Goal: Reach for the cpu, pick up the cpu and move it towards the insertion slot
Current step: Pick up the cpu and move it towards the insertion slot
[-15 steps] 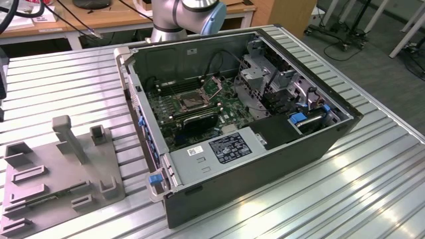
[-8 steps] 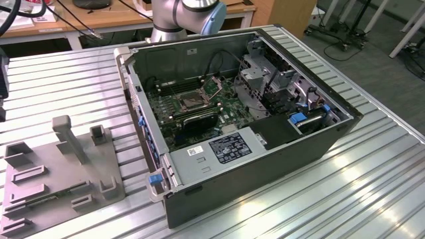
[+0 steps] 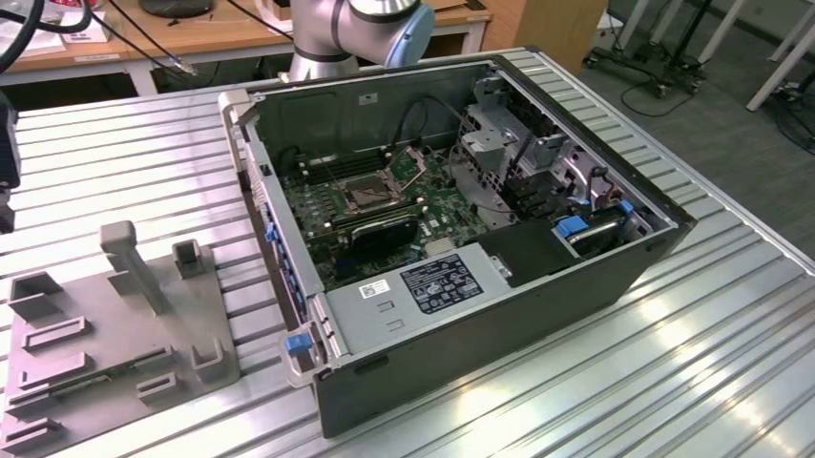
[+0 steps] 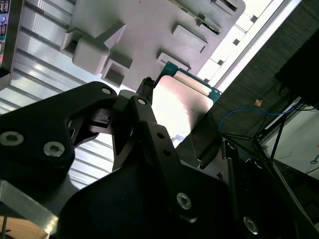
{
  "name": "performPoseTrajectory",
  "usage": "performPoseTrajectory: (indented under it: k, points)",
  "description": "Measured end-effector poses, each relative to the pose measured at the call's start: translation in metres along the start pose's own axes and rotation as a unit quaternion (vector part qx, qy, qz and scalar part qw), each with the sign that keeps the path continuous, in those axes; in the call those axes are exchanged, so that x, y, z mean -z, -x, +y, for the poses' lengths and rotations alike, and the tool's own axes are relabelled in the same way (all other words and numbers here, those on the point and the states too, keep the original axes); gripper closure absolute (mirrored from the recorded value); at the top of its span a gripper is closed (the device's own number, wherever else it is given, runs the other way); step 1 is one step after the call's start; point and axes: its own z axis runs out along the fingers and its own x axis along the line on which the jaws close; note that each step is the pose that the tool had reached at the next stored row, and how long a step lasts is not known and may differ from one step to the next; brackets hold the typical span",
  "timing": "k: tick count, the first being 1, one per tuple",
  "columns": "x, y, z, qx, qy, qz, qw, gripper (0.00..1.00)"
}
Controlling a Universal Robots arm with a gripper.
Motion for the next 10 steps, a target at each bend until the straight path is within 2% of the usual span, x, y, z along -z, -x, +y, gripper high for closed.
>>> performPoseTrajectory:
  k: [10]
  points:
    - [0.0018,0.0001,0.0001,0.000,0.0000,0.0000,1.00000,0.45]
